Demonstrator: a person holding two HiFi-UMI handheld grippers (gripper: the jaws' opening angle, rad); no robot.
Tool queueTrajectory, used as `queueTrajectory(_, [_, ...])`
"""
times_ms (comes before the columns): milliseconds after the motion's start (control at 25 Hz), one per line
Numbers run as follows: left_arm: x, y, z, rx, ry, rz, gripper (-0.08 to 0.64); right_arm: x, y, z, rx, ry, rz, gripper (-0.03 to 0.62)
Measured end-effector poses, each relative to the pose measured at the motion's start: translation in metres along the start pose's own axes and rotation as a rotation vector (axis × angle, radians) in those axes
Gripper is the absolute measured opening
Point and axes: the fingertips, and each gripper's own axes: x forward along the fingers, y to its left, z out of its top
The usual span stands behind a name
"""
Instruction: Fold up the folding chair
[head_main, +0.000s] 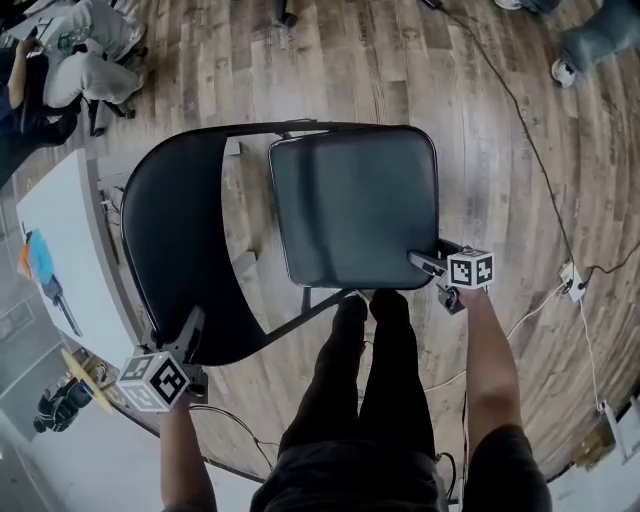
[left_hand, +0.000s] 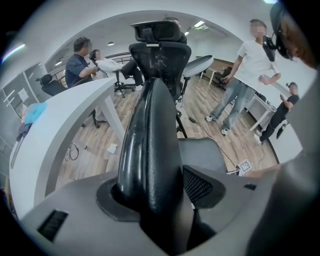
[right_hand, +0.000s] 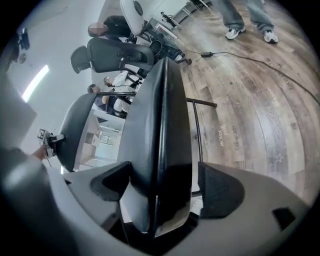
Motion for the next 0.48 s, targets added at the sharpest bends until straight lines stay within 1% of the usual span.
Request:
queueTrajectory(80, [0.000, -0.001, -0.002, -0.010, 0.010, -0.020, 0.255, 0.004, 0.007, -0.001, 0.016, 0.023, 0.076, 0.403])
queueTrajectory(160, [0.000, -0.004, -0.003, -0.017, 0.017, -0.042, 0.240, 0.008, 0.012, -0.003, 0.032, 0.035, 0.125, 0.402])
queueTrajectory(320, [-0.001, -0.005, -0.002, -0.023, 0.016, -0.070, 0.228, 0.009, 0.015, 0.000, 0.062, 0.034, 0.161, 0.402])
queueTrajectory(480, [-0.002, 0.001, -0.004, -0.042, 0.025, -0.087, 0.219, 0.007, 0.021, -0.002, 0.049, 0.071, 0.187, 0.402])
